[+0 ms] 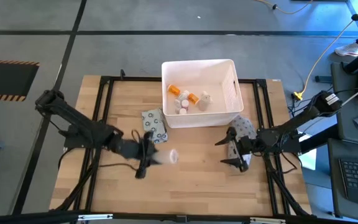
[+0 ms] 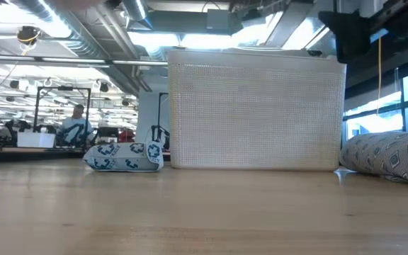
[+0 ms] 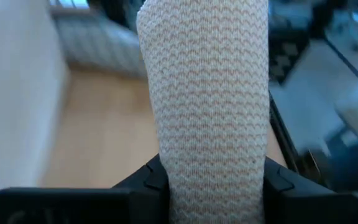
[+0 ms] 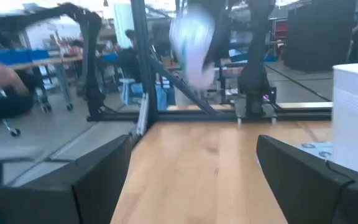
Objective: Pick & place medical supplies in basket/bin
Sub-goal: Put the brown bandage into the white bin
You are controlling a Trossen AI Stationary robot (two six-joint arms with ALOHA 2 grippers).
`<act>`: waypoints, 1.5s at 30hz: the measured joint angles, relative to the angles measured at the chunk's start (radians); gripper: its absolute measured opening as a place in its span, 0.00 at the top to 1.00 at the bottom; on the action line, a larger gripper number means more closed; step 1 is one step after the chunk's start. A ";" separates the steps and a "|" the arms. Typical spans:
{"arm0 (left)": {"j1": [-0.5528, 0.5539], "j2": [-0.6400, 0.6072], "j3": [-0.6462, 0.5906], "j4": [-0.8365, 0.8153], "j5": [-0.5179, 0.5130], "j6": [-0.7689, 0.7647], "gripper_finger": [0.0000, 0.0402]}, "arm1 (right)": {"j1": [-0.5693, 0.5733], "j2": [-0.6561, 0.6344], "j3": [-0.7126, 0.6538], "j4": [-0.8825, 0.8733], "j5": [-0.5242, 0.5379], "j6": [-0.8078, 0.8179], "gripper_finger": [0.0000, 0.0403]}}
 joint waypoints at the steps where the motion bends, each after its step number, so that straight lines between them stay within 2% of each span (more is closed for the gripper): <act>1: 0.028 -0.002 0.029 0.003 -0.001 0.032 0.71 | 0.000 -0.008 -0.010 -0.004 0.000 -0.010 0.13; 5: 0.152 0.004 0.150 0.031 0.000 0.200 0.70 | 0.000 -0.012 -0.025 -0.006 0.000 -0.037 0.13; 9: 0.299 0.024 0.219 0.177 0.031 0.339 0.70 | 0.000 -0.014 -0.031 -0.005 0.000 -0.037 0.13; 12: 0.412 0.044 0.247 0.227 0.186 0.399 0.70 | 0.000 -0.036 -0.023 0.009 0.000 -0.038 0.13; 16: 0.534 0.098 0.251 0.252 0.413 0.389 0.70 | 0.000 -0.094 0.009 0.010 0.000 -0.042 0.13; 21: 0.630 0.204 0.273 0.266 0.553 0.362 0.71 | -0.001 -0.187 0.054 -0.066 0.000 -0.181 0.13; 25: 0.670 0.302 0.390 0.139 0.596 0.360 0.71 | 0.000 -0.263 0.124 -0.251 -0.001 -0.292 0.13; 30: 0.685 0.410 0.611 -0.127 0.610 0.360 0.71 | -0.005 -0.302 0.184 -0.436 0.000 -0.347 0.13; 32: 0.685 0.446 0.686 -0.228 0.610 0.360 0.71 | -0.005 -0.306 0.196 -0.482 0.000 -0.365 0.13; 36: 0.676 0.482 0.757 -0.304 0.611 0.367 0.70 | -0.005 -0.307 0.200 -0.477 0.004 -0.376 0.13; 38: 0.670 0.487 0.764 -0.312 0.611 0.369 0.70 | -0.005 -0.304 0.200 -0.485 0.061 -0.375 0.13; 43: 0.653 0.487 0.763 -0.335 0.608 0.384 0.69 | -0.007 -0.301 0.200 -0.483 0.367 -0.428 0.13; 45: 0.648 0.487 0.763 -0.334 0.602 0.388 0.69 | -0.013 -0.301 0.200 -0.473 0.430 -0.478 0.13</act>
